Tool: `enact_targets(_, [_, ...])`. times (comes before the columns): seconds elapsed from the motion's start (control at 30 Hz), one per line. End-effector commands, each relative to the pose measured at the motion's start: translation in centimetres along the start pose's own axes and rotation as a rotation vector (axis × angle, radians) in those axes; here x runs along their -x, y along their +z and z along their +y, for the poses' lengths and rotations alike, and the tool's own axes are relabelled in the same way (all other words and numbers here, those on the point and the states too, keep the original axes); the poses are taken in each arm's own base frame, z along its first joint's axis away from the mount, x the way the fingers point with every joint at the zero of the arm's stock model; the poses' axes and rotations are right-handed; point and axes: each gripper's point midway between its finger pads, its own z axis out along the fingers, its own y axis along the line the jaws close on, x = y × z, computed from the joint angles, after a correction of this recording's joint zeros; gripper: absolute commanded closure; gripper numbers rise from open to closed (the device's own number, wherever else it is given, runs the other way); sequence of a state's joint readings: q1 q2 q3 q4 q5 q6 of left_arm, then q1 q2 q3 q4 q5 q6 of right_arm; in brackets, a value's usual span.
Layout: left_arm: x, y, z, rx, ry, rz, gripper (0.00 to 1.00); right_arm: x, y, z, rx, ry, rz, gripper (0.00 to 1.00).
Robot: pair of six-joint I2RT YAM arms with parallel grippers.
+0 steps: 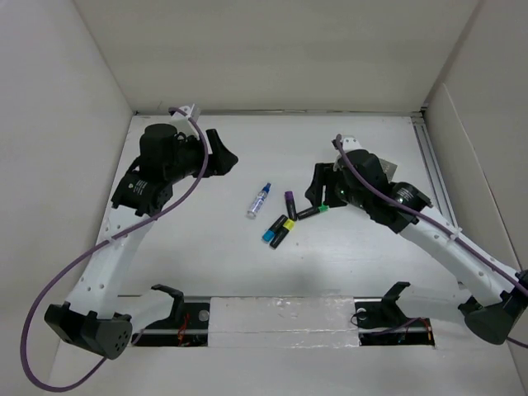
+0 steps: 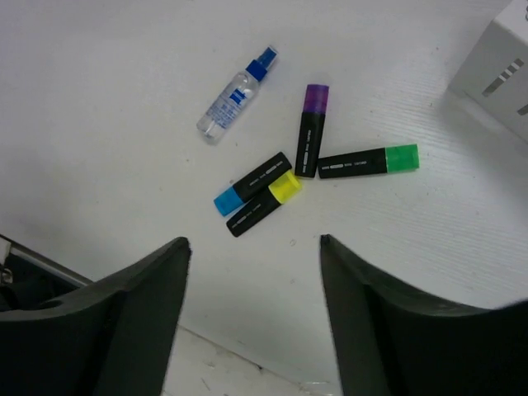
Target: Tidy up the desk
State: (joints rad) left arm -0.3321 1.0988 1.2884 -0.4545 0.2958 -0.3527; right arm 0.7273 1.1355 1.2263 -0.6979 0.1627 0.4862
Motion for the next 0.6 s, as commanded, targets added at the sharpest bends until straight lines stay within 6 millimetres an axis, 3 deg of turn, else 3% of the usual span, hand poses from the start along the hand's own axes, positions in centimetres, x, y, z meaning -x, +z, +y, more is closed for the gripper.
enact_targets(0.0, [1.1,-1.4,-1.4,-0.049,0.008,-0.057,0.33,0.6,1.3,0.3,-0.012,-0.005,-0.022,0.37])
enact_targets(0.03, [1.0,-1.4,-1.4,-0.053,0.009,-0.052,0.36,0.6,1.6,0.4,-0.012,0.000,-0.018,0.64])
enact_targets(0.1, [0.8,-1.5,-1.6,-0.061,0.012,-0.040,0.43,0.3,2.2,0.5,-0.016,0.003,-0.002,0.93])
enact_targets(0.13, [0.8,-1.5,-1.6,-0.060,0.011,-0.042,0.53,0.1,2.9,0.6,-0.019,0.012,0.006,1.00])
enact_targets(0.2, [0.7,-1.7,-1.6,-0.065,0.011,-0.048,0.65,-0.2,3.6,0.8,-0.013,0.014,0.023,1.00])
enact_targets(0.23, [0.6,-1.7,-1.6,-0.068,0.012,-0.048,0.79,-0.6,4.5,0.9,-0.020,0.012,0.044,1.00])
enact_targets(0.3, [0.3,-1.8,-1.5,-0.066,0.012,-0.052,0.95,-0.6,5.3,1.3,-0.024,0.004,0.056,1.00])
enact_targets(0.37, [-0.3,-1.8,-1.2,-0.058,0.004,-0.041,1.00,-1.7,7.0,1.3,-0.050,-0.010,0.099,0.88])
enact_targets(0.4, [-0.4,-1.8,-1.0,-0.053,0.007,-0.037,1.00,-2.0,7.6,1.3,-0.055,-0.014,0.114,0.78])
enact_targets(0.43, [-0.7,-1.7,-0.8,-0.048,0.009,-0.030,1.00,-1.8,8.1,1.6,-0.054,-0.013,0.122,0.55])
enact_targets(0.5, [-1.1,-1.7,-0.3,-0.026,0.013,-0.015,1.00,-3.4,10.0,2.2,-0.065,-0.030,0.178,0.42])
enact_targets(0.53, [-1.3,-1.7,-0.2,-0.022,0.019,-0.009,0.97,-3.5,10.6,2.4,-0.068,-0.024,0.185,0.35])
enact_targets(0.57, [-1.7,-1.7,0.0,-0.019,0.019,-0.004,0.85,-4.0,12.0,2.9,-0.068,-0.035,0.207,0.33])
